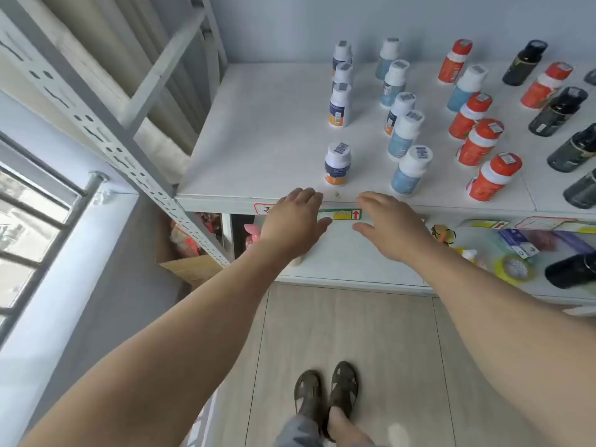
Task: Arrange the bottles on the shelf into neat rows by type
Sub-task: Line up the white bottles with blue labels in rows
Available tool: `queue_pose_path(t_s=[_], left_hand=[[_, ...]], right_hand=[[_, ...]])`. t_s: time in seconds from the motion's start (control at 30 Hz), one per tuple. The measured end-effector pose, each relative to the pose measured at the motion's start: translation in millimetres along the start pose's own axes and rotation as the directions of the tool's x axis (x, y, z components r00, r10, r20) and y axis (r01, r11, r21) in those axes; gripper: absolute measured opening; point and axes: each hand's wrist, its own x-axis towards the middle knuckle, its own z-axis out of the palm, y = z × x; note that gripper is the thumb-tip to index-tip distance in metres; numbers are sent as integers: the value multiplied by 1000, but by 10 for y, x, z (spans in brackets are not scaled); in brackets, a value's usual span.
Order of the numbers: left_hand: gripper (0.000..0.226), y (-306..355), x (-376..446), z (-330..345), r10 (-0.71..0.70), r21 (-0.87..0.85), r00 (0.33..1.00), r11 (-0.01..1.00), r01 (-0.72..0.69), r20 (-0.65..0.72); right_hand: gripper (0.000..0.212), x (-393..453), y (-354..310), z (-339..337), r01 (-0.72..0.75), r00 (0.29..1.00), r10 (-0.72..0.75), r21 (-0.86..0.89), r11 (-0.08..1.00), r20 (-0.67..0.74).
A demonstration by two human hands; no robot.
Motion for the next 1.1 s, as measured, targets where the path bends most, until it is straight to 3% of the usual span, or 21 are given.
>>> queue_pose_path(t_s=[0.17,0.4,0.83,0.97,1.1], left_hand=[[48,-92,220,238,-3,-8,1000,1000,3,12],[33,-202,307,398,54,21,989,998,-52,-135],[32,-231,313,401,42,-6,988,999,-44,-151],[45,-169,317,264,-89,-147,995,986,83,-34],[59,-146,419,139,-247,-278,964,923,266,104]], right_hand=[[50,264,137,219,2,997,-2,-7,1000,-80],[29,386,224,327,60,958,-68,-37,998,-277],[30,400,224,289,58,966,-60,-14,998,-250],[35,374,142,133,-47,984,72,149,988,-164],[41,497,0,-189,-79,954,178,372,925,-239]])
